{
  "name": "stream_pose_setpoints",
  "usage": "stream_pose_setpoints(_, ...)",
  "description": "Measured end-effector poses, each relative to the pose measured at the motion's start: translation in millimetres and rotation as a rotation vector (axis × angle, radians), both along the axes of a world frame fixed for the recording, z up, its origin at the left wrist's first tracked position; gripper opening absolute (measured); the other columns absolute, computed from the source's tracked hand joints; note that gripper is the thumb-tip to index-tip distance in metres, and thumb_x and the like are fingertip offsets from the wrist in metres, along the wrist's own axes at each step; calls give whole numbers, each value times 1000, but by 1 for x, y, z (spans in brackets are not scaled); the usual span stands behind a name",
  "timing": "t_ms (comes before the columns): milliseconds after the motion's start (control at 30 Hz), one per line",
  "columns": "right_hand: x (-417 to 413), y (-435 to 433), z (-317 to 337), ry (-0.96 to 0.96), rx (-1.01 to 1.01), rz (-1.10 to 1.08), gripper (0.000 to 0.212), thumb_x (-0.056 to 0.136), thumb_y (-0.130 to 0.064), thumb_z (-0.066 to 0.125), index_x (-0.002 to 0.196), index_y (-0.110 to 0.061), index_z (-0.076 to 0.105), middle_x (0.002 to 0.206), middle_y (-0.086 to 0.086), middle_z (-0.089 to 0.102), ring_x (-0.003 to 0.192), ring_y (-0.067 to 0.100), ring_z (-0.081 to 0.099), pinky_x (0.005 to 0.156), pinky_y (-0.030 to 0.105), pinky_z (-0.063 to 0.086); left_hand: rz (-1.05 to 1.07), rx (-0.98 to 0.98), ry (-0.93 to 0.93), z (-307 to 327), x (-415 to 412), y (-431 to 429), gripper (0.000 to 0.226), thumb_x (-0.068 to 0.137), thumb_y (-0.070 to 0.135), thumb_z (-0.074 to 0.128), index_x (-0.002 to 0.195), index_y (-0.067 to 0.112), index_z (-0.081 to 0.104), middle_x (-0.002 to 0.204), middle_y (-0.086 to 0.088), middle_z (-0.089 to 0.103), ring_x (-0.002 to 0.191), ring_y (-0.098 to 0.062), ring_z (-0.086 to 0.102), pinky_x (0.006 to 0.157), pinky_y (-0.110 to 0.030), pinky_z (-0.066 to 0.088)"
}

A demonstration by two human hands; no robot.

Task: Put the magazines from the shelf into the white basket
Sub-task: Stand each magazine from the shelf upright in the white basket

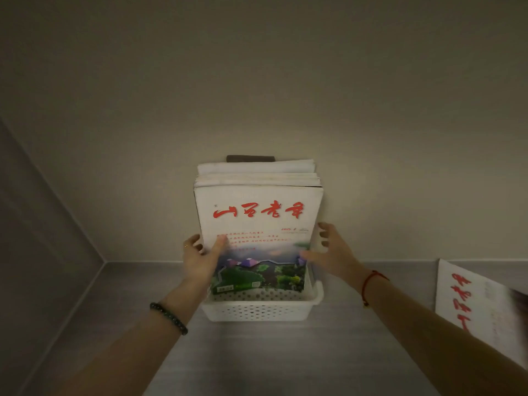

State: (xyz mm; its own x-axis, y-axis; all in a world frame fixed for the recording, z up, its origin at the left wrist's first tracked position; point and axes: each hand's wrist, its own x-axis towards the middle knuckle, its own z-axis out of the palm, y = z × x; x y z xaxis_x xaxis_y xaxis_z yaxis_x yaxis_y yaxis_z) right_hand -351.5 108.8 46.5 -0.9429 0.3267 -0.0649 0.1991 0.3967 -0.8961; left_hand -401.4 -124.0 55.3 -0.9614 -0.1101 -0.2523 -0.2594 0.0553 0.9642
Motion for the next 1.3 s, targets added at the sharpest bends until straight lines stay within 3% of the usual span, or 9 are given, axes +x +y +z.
stream_pose_setpoints(67, 22, 17, -6, -56, 46, -48, 82, 69, -13, 77, 135, -12, 29, 137, 14, 39, 121, 30, 43, 96, 37, 43, 98, -8, -9, 1, 17, 3, 51, 84, 19, 62, 127, 6, 39, 114, -12, 55, 96, -24, 53, 83, -36, 44)
stream_pose_setpoints(167, 68, 48, -15, -96, 49, -90, 79, 73, -10, 74, 136, -15, 28, 139, 17, 34, 123, 31, 41, 96, 39, 42, 54, -40, 28, -4, 45, 19, 28, 86, 16, 59, 110, 2, 54, 115, -17, 62, 102, -33, 58, 97, -47, 45)
stream_pose_setpoints(267, 117, 85, -22, -149, 80, -158, 78, 74, -11, 72, 137, -15, 26, 138, 17, 36, 123, 30, 41, 99, 41, 41, -85, 43, 33, -6, 78, 57, 6, 89, 13, 55, 84, 10, 57, 94, -14, 63, 90, -31, 58, 81, -38, 51)
stream_pose_setpoints(467, 207, 157, -29, -239, 207, -228, 80, 74, -14, 73, 138, -13, 25, 139, 16, 38, 124, 30, 41, 105, 39, 38, -392, 141, -148, -27, 144, 155, 4, 91, 14, 51, 90, 10, 53, 86, -6, 55, 71, -18, 55, 62, -26, 45)
stream_pose_setpoints(567, 248, 199, -36, -249, 199, -264, 80, 75, -10, 71, 139, -10, 23, 138, 16, 39, 117, 26, 45, 93, 20, 43, -505, 109, -194, -42, 174, 202, 9, 91, 15, 50, 99, 11, 52, 88, -5, 56, 72, -16, 56, 62, -26, 46)
stream_pose_setpoints(800, 311, 282, -68, -411, 444, -276, 81, 75, -28, 70, 139, -14, 22, 142, 14, 36, 128, 31, 39, 106, 43, 37, -602, 92, -283, -68, 230, 284, 11, 91, 21, 51, 99, 14, 51, 87, 0, 57, 69, -15, 58, 57, -25, 46)
stream_pose_setpoints(933, 326, 312, -92, -555, 652, -189, 82, 77, -46, 61, 142, -22, 18, 152, 2, 22, 140, 23, 21, 116, 47, 16, -574, 95, -304, -82, 253, 312, 4, 89, 23, 53, 86, 21, 52, 86, 0, 60, 69, -17, 61, 48, -21, 45)
stream_pose_setpoints(1100, 326, 325, -107, -553, 838, -33, 57, 91, -45, 39, 139, -17, 26, 146, 9, 33, 128, 25, 40, 99, 36, 42, -524, 116, -342, -95, 267, 328, 5, 87, 23, 57, 87, 20, 53, 88, -5, 65, 71, -20, 62, 50, -21, 45)
stream_pose_setpoints(1300, 320, 325, -80, -535, 1169, 235, 24, 94, -12, 36, 117, -11, 40, 115, 9, 60, 94, 24, 64, 76, 34, 52, -532, 205, -381, -99, 282, 350, 4, 86, 19, 58, 83, 19, 55, 72, -1, 61, 61, -15, 57, 47, -19, 48)
